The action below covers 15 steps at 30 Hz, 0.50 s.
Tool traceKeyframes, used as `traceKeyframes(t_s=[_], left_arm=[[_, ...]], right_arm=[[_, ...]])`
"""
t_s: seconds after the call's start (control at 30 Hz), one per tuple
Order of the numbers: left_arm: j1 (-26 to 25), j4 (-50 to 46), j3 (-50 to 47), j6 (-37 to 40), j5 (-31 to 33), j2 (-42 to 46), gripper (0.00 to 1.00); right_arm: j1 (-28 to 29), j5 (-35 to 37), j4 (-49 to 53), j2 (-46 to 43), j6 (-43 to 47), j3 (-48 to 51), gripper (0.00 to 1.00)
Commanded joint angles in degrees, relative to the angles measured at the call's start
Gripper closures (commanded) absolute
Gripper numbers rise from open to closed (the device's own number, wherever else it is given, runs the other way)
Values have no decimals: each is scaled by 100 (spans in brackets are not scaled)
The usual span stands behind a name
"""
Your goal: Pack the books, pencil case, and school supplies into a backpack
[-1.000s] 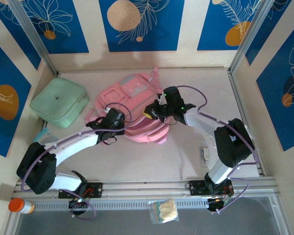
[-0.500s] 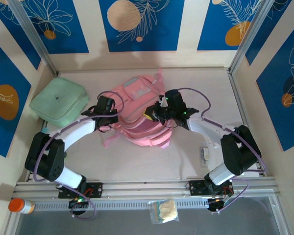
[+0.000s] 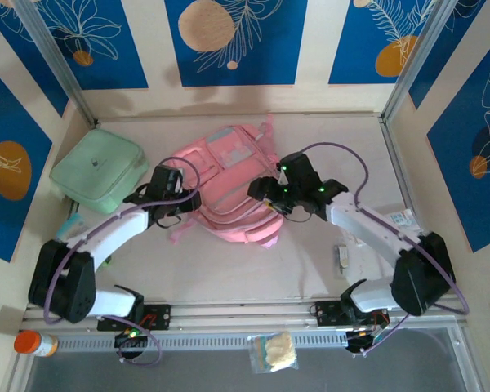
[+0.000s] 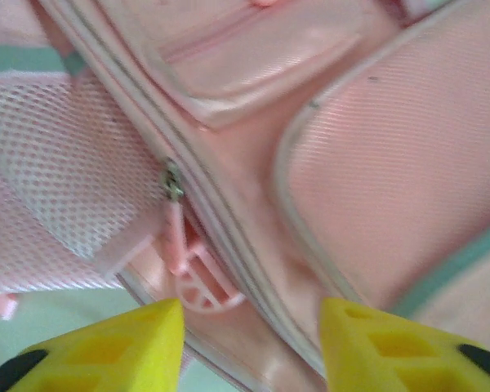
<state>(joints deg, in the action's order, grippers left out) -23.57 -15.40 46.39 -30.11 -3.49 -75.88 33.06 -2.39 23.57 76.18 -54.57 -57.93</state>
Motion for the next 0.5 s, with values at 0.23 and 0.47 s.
traceKeyframes(t_s=[0.23,0.47], left_arm=[[-1640,659,-347,-835,-391,245,35],[-2697,1476,-103,-1146,-341,-439,30]], right_arm=[[-1564,1366,2356,-1409,759,916,2],[-3169,1364,2641,-1531,927,1353,1]])
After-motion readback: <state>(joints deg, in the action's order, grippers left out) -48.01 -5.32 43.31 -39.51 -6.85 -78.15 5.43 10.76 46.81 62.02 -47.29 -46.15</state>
